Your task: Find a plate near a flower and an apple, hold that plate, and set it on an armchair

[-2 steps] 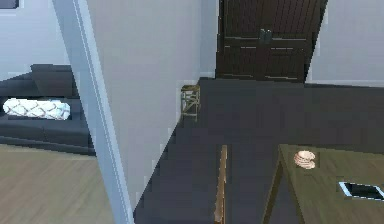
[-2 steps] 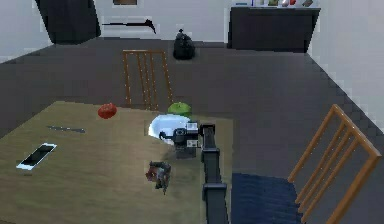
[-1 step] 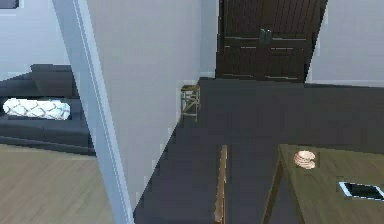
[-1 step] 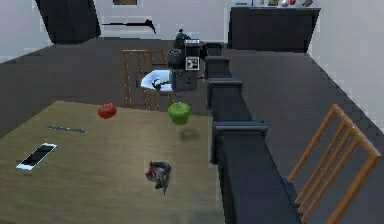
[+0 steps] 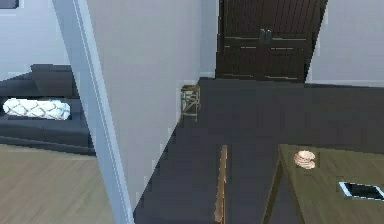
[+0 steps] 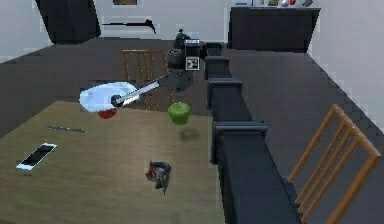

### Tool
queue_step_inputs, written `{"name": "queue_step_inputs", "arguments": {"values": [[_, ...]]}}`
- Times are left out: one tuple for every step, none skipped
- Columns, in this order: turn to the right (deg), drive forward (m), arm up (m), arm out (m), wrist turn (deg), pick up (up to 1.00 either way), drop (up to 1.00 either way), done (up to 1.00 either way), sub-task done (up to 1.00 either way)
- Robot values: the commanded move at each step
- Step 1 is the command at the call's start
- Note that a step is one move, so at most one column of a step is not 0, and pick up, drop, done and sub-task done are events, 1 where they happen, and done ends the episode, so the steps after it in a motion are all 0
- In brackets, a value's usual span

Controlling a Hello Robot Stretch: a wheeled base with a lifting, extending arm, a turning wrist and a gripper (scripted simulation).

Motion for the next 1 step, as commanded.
{"name": "queue_step_inputs", "arguments": {"values": [[0.0,0.0,0.0,0.0,-45.0,0.0,0.0,0.0,0.0]]}}
